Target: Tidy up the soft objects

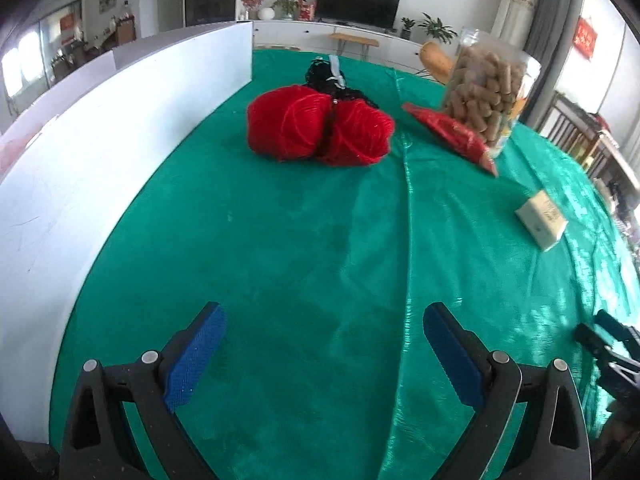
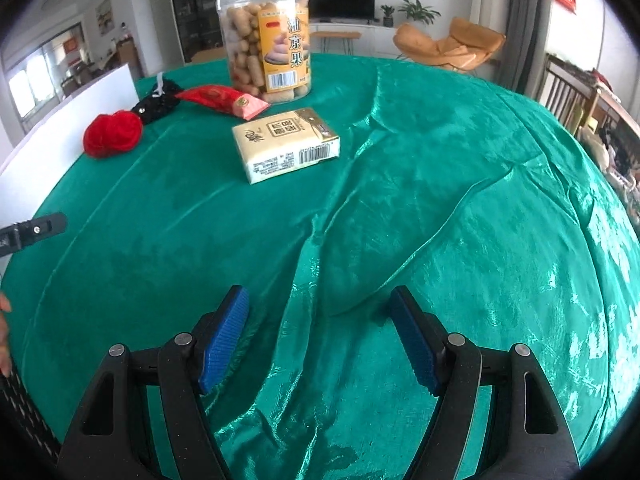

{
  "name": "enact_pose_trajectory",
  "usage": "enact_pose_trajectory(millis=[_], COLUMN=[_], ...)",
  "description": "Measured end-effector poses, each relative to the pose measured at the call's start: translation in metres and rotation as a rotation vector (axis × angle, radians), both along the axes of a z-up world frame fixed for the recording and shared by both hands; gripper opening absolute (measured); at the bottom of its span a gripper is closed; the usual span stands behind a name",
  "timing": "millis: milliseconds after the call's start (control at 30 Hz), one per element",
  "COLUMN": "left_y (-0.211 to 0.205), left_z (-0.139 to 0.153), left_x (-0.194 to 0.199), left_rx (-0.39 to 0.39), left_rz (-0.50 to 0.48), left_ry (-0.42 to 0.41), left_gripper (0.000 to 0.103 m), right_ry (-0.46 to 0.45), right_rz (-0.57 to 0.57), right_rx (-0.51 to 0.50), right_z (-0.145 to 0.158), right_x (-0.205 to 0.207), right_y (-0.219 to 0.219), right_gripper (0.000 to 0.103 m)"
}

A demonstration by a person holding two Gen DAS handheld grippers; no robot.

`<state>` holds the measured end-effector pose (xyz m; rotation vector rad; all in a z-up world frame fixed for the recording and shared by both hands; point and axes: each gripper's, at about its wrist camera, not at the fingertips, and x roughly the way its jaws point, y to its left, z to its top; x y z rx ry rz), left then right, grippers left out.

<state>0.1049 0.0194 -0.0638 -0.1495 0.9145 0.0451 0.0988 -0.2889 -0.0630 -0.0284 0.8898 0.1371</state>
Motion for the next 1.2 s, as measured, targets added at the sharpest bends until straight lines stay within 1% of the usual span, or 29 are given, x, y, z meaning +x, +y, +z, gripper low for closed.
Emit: enact_pose_trajectory(millis=[67,133,433,633,733,867,967,1033,1100,1167,1200], left_y=[0.001,0.003,0.007,0.012,0.009,0.0,-0.004,-0.004,-0.004,-0.005,-0.005], left_z=[-0.001,0.0,-0.007,-0.006,-0.007,-0.011,-0.012,-0.012,-0.012,-0.013,-0.014], left_x=[-0.003,-0.006,-0.001,-0.003,-0.002,-0.001,-0.001,-0.002,-0.002,-0.001,0.0], left_rx=[0.022,0.028,-0.013,-0.037,-0.011,0.059,0.089,0.09,0.089,0.099,0.101], left_rz=[0.0,-0.002,0.014,0.029,0.025,0.015,0.01,0.009,0.01,0.009,0.009], left_ry=[-0.008,-0.013,0.013,0.008,0.014,0.032,0.039,0.039,0.039,0.042,0.042], left_gripper=[0.098,0.098,0.098,0.098,0.098,0.098,0.099,0.099,0.1,0.102,0.103], right_ry=[0.002,0.002,0.004,0.005,0.005,0.005,0.003,-0.035,-0.126,-0.204,-0.233], right_rz=[0.003,0.002,-0.002,-0.005,-0.005,-0.005,-0.007,-0.036,-0.049,-0.015,0.032], right_rx=[-0.017,-0.019,-0.019,-0.021,-0.021,-0.021,-0.017,-0.008,0.01,0.004,-0.006], right_z=[-0.001,-0.001,-0.002,-0.002,-0.002,-0.002,-0.002,0.003,0.019,0.039,0.052], right_x=[-0.003,-0.003,-0.002,-0.001,-0.001,-0.001,-0.001,-0.006,-0.014,-0.011,-0.003], right_y=[0.001,0.001,0.0,-0.001,-0.001,-0.001,-0.002,-0.006,-0.008,0.0,0.009], right_gripper=[0.077,0.078,0.079,0.079,0.08,0.08,0.079,0.079,0.08,0.08,0.08])
